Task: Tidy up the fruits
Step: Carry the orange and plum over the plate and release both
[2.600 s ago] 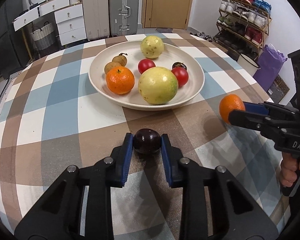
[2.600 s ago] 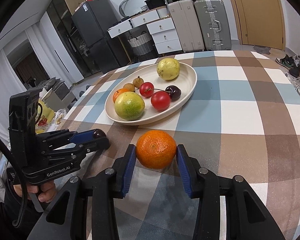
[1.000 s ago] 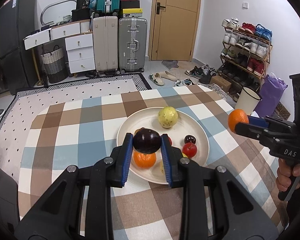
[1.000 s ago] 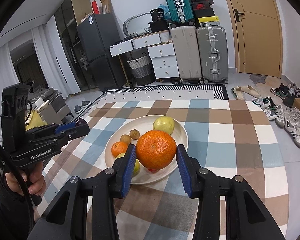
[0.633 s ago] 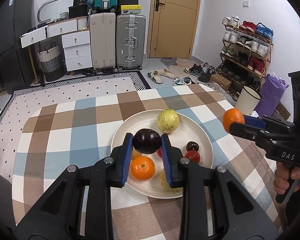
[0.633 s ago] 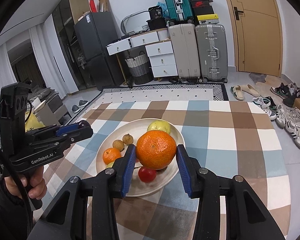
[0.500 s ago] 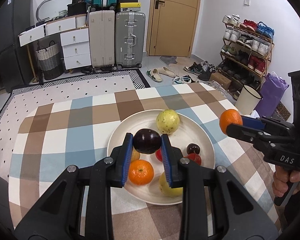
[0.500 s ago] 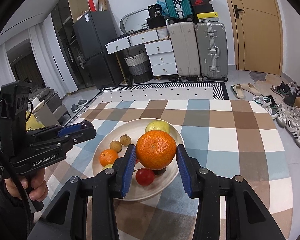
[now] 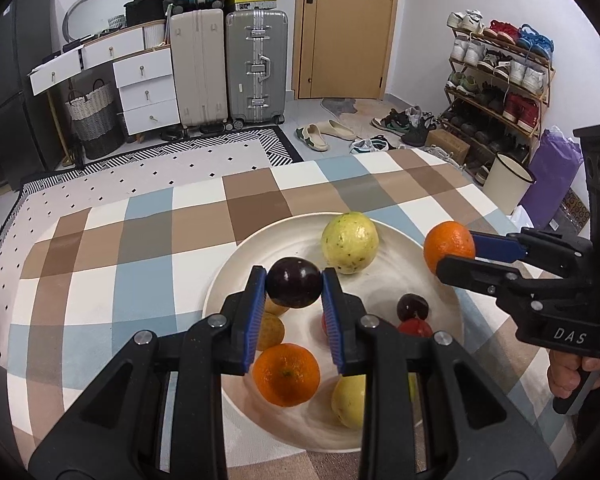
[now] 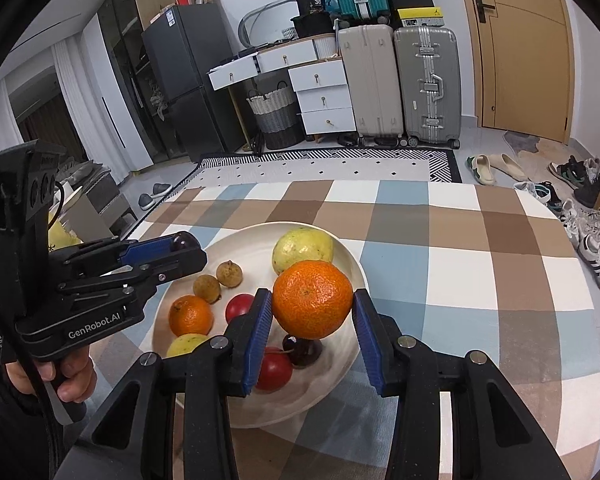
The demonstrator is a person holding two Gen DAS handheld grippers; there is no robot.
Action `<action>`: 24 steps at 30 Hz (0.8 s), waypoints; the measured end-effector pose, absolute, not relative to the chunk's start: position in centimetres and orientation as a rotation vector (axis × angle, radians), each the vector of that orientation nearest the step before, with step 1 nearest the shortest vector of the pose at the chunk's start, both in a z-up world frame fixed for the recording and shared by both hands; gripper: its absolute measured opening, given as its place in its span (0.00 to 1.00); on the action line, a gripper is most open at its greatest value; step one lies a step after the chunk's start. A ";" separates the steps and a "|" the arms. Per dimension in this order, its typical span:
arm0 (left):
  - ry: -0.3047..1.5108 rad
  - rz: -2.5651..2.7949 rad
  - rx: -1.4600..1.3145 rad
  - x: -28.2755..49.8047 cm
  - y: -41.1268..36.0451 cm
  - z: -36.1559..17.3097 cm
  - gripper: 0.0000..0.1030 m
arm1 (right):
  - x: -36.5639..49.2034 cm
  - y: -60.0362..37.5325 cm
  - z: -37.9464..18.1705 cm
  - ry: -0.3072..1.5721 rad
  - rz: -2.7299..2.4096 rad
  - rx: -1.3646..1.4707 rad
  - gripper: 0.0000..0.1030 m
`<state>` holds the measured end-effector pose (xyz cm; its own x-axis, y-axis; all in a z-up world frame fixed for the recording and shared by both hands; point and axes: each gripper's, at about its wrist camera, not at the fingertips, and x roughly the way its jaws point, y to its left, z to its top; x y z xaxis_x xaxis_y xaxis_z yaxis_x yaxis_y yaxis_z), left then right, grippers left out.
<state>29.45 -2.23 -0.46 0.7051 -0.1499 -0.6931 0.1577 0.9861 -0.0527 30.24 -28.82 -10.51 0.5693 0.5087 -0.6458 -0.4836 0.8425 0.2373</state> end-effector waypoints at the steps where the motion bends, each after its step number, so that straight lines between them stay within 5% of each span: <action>1: 0.774 -0.169 0.011 29.6 -2.2 -0.7 0.25 | 30.4 -28.7 -10.7 0.775 0.582 0.035 0.40; 24: 0.828 -0.184 0.059 32.8 -4.5 -4.5 0.25 | 33.1 -25.9 -14.1 0.853 0.557 0.000 0.40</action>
<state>32.79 -4.52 -4.51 0.6613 -0.1399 -0.7369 0.1862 0.9823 -0.0194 33.12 -25.93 -14.12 0.5245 0.4659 -0.7127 -0.4657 0.8577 0.2179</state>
